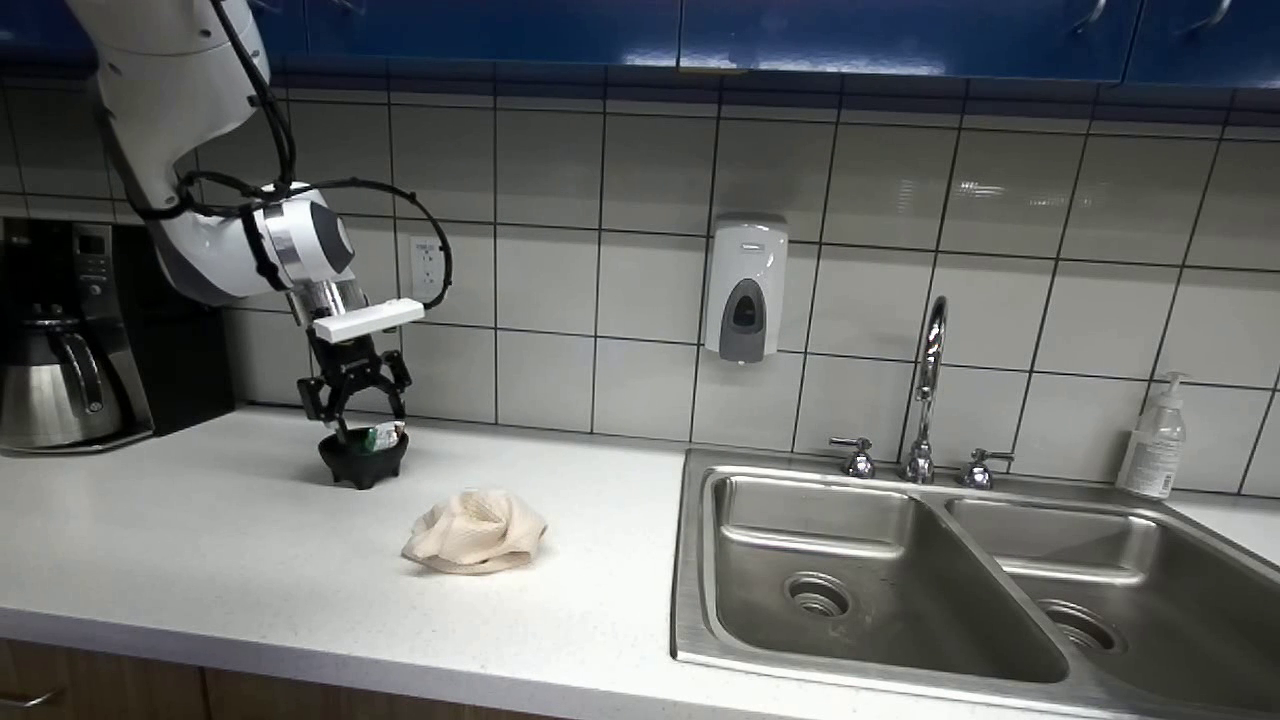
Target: Pick up the green rectangular object and put it in the black bowl
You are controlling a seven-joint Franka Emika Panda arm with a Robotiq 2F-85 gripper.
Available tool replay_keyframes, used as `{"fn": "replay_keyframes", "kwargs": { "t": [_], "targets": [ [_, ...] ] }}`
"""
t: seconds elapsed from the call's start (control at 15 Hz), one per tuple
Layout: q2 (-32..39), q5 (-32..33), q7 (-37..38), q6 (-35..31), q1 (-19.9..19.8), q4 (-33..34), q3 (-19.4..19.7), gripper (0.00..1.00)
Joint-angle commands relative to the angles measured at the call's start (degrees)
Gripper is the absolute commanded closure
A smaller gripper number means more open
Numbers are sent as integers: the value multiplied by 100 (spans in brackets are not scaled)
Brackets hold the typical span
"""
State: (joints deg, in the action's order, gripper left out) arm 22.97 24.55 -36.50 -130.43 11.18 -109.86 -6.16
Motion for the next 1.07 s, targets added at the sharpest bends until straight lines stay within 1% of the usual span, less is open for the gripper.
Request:
{"fn": "replay_keyframes", "kwargs": {
  "t": [0.0, 0.4, 0.73, 1.0],
  "targets": [
    [-152, 112, 173, 25, -37, -68, -78, 0],
    [-768, -105, 301, -460, -228, -747, -91, 0],
    [-1328, -244, 718, -981, -376, -1543, -54, 0],
    [-1759, -219, 1112, -1196, -389, -2107, -27, 0]
  ]
}}
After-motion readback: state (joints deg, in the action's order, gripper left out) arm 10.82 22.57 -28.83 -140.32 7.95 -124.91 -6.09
